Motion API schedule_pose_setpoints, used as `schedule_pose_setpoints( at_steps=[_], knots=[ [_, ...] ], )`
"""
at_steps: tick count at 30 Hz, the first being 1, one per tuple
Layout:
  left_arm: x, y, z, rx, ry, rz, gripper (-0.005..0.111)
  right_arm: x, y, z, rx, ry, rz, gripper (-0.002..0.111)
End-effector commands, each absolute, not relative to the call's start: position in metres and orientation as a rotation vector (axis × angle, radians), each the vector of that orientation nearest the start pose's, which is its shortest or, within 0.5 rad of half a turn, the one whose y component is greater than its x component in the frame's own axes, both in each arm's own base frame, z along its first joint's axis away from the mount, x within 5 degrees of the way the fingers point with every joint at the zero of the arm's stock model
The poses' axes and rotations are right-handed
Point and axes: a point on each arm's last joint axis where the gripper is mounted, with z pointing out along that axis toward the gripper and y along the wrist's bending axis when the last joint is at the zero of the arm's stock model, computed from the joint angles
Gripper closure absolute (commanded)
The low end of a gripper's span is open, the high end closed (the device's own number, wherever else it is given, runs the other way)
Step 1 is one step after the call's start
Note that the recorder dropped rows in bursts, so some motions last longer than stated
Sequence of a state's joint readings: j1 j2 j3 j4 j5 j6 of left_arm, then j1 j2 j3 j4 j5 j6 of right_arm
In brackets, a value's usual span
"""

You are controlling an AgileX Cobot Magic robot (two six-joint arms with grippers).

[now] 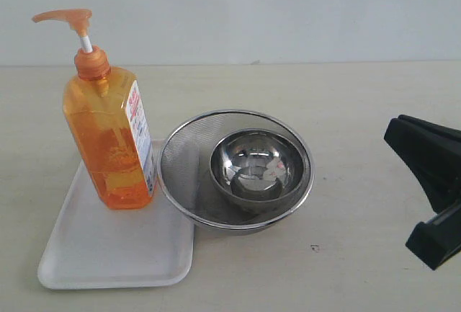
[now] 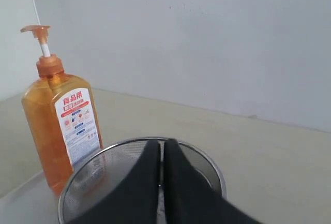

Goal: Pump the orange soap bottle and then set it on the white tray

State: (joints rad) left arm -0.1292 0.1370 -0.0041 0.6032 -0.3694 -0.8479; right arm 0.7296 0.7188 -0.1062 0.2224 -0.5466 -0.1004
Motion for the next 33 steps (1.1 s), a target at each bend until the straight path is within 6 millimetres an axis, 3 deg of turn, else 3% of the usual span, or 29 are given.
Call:
schedule_pose_setpoints(
  at_steps=[1,33],
  knots=[
    [0.0558,-0.0258,0.2315,0.086,1.321,-0.474,0.102,0.1021,0.0763,0.2247,-0.415,1.548,0.541,0.108],
    [0.0549,-0.0247,0.2311,0.055,1.324,-0.494,0.102,0.1020,0.0764,0.2243,-0.425,1.550,0.534,0.108]
  ],
)
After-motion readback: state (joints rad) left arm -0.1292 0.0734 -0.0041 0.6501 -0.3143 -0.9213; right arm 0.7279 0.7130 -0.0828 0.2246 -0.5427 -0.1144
